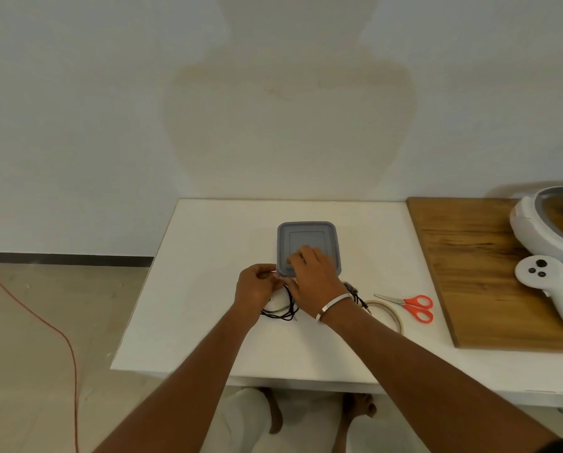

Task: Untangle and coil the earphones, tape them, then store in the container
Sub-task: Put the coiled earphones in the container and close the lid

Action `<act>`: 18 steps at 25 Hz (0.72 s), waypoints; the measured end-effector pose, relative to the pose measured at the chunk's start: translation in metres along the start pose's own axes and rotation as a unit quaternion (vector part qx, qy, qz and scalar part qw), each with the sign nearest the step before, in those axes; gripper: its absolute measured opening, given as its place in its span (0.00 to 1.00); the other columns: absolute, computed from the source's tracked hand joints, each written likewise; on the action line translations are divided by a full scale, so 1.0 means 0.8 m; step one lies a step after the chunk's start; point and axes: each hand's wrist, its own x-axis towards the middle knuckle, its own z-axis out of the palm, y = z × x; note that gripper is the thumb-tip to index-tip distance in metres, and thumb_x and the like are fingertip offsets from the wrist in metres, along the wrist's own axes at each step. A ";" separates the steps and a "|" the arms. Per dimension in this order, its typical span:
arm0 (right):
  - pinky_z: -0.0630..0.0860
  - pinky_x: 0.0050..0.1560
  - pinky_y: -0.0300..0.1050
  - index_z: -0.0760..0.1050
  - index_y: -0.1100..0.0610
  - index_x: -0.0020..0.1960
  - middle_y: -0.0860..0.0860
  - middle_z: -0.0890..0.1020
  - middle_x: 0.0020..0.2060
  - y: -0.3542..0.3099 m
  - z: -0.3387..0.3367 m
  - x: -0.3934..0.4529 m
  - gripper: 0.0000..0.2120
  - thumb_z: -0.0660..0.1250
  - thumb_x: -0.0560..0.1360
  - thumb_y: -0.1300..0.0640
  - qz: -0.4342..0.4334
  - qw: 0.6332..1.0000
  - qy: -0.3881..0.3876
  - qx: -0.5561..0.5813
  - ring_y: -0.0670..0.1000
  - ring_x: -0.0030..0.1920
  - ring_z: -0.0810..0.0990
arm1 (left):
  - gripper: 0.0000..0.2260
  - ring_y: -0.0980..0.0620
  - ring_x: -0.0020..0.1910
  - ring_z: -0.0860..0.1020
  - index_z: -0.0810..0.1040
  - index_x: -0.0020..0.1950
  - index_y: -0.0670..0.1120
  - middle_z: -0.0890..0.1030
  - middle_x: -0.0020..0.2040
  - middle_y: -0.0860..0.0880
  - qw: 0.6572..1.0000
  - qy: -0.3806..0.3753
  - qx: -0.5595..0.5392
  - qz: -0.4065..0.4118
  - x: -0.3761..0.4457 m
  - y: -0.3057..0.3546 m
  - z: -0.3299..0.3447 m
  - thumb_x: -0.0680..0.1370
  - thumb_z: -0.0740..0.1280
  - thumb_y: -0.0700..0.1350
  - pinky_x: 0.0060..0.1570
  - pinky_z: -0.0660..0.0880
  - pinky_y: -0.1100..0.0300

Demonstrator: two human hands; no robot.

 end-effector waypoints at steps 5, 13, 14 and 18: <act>0.73 0.46 0.52 0.75 0.58 0.51 0.56 0.77 0.48 -0.014 0.016 0.014 0.13 0.69 0.72 0.51 0.016 0.998 -0.010 -0.055 0.57 0.48 0.76 | 0.11 0.47 0.46 0.83 0.80 0.58 0.41 0.84 0.48 0.43 1.000 -0.004 0.005 -0.007 0.006 -0.005 0.000 0.77 0.67 0.35 0.45 0.80 0.57; 0.73 0.33 0.46 0.76 0.55 0.37 0.52 0.77 0.37 -0.018 0.018 0.020 0.16 0.79 0.54 0.58 -0.004 0.989 -0.050 -0.142 0.53 0.35 0.76 | 0.08 0.44 0.46 0.84 0.81 0.54 0.41 0.85 0.48 0.41 0.999 -0.018 -0.034 -0.037 0.010 -0.002 -0.004 0.75 0.70 0.35 0.52 0.81 0.46; 0.74 0.34 0.46 0.76 0.55 0.37 0.52 0.77 0.37 -0.019 0.016 0.019 0.16 0.78 0.53 0.58 -0.007 0.987 -0.054 -0.149 0.54 0.36 0.76 | 0.08 0.43 0.47 0.84 0.81 0.53 0.42 0.85 0.48 0.41 0.998 -0.021 -0.035 -0.038 0.010 -0.001 -0.004 0.75 0.70 0.35 0.52 0.81 0.45; 0.71 0.51 0.51 0.73 0.59 0.54 0.55 0.74 0.53 -0.018 0.012 0.020 0.12 0.65 0.71 0.60 -0.042 0.983 -0.074 -0.164 0.57 0.52 0.73 | 0.06 0.44 0.46 0.84 0.82 0.50 0.44 0.85 0.47 0.43 0.999 -0.014 -0.026 -0.036 0.011 0.000 -0.003 0.75 0.71 0.36 0.52 0.81 0.46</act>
